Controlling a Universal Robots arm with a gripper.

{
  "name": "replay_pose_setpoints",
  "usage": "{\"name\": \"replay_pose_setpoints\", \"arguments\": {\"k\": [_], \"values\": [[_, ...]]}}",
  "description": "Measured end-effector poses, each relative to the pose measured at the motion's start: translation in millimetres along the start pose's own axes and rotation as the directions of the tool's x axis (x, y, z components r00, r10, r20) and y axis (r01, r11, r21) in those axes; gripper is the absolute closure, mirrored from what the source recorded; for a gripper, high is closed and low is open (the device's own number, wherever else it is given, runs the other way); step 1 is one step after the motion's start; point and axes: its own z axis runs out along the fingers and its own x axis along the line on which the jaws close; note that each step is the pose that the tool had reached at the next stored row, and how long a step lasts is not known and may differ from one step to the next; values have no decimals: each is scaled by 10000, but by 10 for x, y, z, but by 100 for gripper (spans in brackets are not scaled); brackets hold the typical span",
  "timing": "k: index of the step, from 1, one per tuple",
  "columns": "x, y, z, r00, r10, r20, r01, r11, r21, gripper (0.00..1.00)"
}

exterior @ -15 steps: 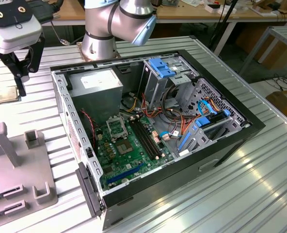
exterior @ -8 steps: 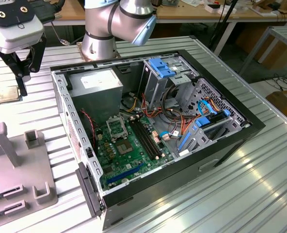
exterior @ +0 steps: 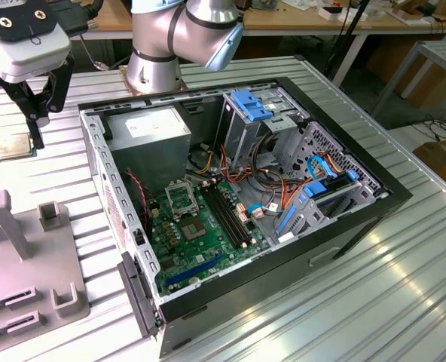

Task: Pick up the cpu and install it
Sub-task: 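Pick up the cpu and move it towards the insertion slot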

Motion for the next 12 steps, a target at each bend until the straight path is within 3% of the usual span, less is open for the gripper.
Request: {"name": "replay_pose_setpoints", "arguments": {"k": [12], "values": [[-21, 0, 0, 10000, 1, 0, -1, 10000, 0, 53]]}}
